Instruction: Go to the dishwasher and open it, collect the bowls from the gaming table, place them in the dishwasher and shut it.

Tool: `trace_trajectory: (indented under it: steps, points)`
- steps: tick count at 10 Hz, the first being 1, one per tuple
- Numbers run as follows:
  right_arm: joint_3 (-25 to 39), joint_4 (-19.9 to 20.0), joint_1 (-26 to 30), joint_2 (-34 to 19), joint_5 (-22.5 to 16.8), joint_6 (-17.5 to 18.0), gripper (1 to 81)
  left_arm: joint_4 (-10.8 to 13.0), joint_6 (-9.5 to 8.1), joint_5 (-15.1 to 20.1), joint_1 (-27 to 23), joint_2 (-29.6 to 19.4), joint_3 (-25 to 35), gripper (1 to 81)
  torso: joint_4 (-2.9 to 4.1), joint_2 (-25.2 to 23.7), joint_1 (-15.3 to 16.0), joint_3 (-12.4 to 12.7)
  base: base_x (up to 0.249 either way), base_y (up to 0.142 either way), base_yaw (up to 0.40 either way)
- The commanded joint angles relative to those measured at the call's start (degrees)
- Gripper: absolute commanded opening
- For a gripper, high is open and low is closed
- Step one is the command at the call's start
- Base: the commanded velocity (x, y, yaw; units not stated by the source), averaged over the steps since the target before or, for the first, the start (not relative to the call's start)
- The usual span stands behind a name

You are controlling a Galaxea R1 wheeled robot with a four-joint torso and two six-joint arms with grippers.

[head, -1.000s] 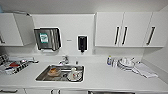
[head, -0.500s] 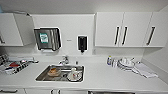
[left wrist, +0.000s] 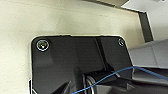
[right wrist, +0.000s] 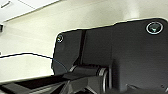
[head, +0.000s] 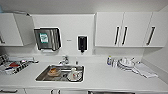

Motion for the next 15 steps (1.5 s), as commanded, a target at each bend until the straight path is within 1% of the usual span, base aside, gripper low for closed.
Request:
trace_trajectory:
  steps: [1, 2, 4, 5, 8, 9, 10, 11, 13, 14, 15]
  points:
    - [10.02, 0.76, 3.64, -6.42, -2.59, 0.3, 81.1, 0.58, 0.26, 2.39, -2.68, -1.84, 2.18, 81.1, 0.0, -5.68, 3.65, 0.0, 0.0, 0.0, 0.0]
    - [12.42, 0.93, 3.73, -8.2, -2.59, 0.39, 81.1, 0.58, 0.26, 2.48, -2.68, -2.19, 2.71, 81.1, 0.0, -6.3, 4.02, -4.7, 0.0, 0.0, 0.0]
    - [17.16, 1.29, 3.9, -11.98, -2.5, 0.56, 81.1, 0.58, 0.35, 2.3, -2.68, -4.3, 5.87, 81.1, 0.0, -8.88, 5.62, -6.0, 0.0, 0.0, 0.0]
    - [19.43, 2.16, 4.34, -13.89, -2.42, 0.82, 81.1, 0.58, 0.35, 2.21, -2.68, -5.88, 8.25, 81.1, 0.0, -10.34, 6.56, -7.28, 0.0, 0.0, 0.0]
    - [24.53, 3.04, 6.01, -18.47, -2.24, 1.0, 81.1, 0.58, 0.26, 2.21, -2.68, -8.86, 12.45, 81.1, 0.0, -16.11, 10.21, -12.72, 0.0, 0.0, 0.0]
    - [25.95, 4.19, 6.53, -20.24, -1.89, 1.0, 81.1, 0.49, 0.26, 2.21, -2.68, -9.83, 13.7, 81.1, 0.0, -18.05, 11.45, -14.5, 0.0, 0.0, 0.0]
    - [27.25, 5.4, 7.58, -21.97, -1.89, 1.0, 81.1, 0.49, 0.26, 2.21, -2.68, -10.61, 14.74, 81.1, 0.0, -19.98, 12.69, -11.0, 0.0, 0.0, 0.0]
    - [29.03, 6.73, 8.47, -23.84, -1.89, 1.0, 81.1, 0.49, 0.26, 1.87, -2.68, -11.41, 15.97, 81.1, 0.0, -21.27, 13.57, -12.11, 0.0, 0.0, 0.0]
    - [33.07, 9.2, 10.58, -27.71, -1.8, 1.0, 81.1, 0.4, 0.18, 1.07, -2.68, -11.77, 16.24, 81.1, 0.0, -24.22, 15.41, -12.87, 0.0, 0.0, 0.0]
    - [35.0, 9.72, 11.37, -29.29, -1.8, 0.91, 81.1, 0.4, 0.09, 0.9, -2.68, -12.9, 17.2, 81.1, 0.0, -26.08, 16.59, -12.96, 0.0, 0.0, 0.0]
    - [35.88, 9.99, 11.99, -30.08, -1.89, 1.0, 81.1, 0.4, 0.09, -0.51, -2.68, -15.28, 19.67, 81.1, 0.0, -28.13, 17.88, -12.98, 0.0, 0.0, 0.0]
